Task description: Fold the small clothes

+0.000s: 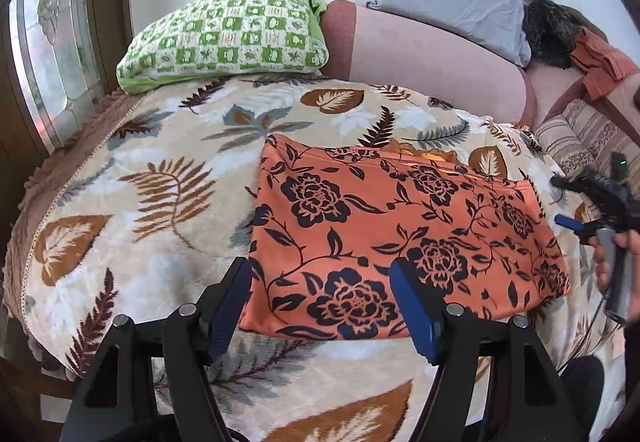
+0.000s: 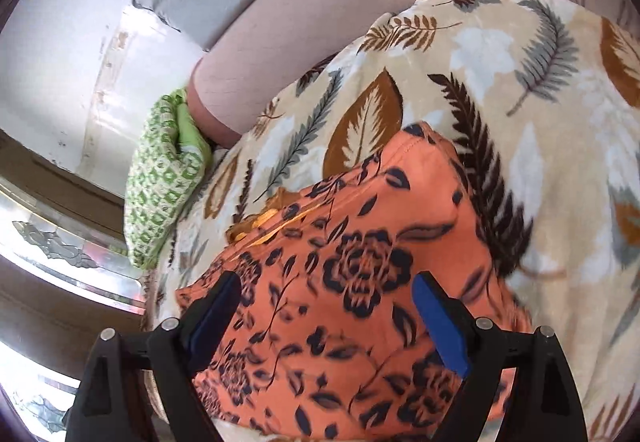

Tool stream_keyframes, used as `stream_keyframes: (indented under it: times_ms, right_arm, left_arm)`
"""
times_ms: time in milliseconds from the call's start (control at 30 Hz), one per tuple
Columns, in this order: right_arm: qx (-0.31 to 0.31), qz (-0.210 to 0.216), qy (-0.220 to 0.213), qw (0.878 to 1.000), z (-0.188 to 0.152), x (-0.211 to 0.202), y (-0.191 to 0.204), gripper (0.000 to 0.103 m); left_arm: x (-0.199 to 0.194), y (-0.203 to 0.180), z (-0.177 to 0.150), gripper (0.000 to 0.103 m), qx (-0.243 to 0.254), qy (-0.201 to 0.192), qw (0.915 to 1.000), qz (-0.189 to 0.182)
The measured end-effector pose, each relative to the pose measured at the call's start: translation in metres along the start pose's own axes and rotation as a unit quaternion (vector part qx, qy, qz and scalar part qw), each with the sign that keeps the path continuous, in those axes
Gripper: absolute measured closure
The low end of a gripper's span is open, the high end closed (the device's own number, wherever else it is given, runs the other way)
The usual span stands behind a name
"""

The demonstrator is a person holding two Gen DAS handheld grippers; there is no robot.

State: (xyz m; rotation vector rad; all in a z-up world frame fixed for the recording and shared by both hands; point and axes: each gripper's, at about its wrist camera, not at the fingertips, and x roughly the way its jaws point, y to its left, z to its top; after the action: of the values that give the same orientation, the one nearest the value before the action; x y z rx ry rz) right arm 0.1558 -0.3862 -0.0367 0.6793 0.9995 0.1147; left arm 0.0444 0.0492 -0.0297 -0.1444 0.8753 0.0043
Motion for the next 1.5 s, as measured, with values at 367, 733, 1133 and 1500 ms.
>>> stream_keyframes:
  times_ms: [367, 733, 1133, 1500]
  right_arm:
    - [0.002, 0.031, -0.008, 0.999, -0.031, -0.031, 0.006, 0.014]
    - [-0.015, 0.032, -0.033, 0.999, -0.086, -0.05, 0.009, 0.014]
    - [0.026, -0.005, 0.012, 1.0, -0.09, -0.018, -0.022, 0.014]
    - [0.082, 0.03, 0.001, 0.996, -0.134, -0.063, -0.055, 0.014]
  left_arm:
    - [-0.006, 0.006, -0.004, 0.031, -0.044, -0.01, 0.999, 0.0]
    - [-0.005, 0.006, -0.008, 0.031, -0.035, -0.021, 0.9991, -0.008]
    - [0.066, 0.008, -0.029, 0.031, -0.011, 0.064, 0.9969, 0.044]
    - [0.067, -0.029, -0.006, 0.03, 0.036, -0.002, 0.9993, 0.008]
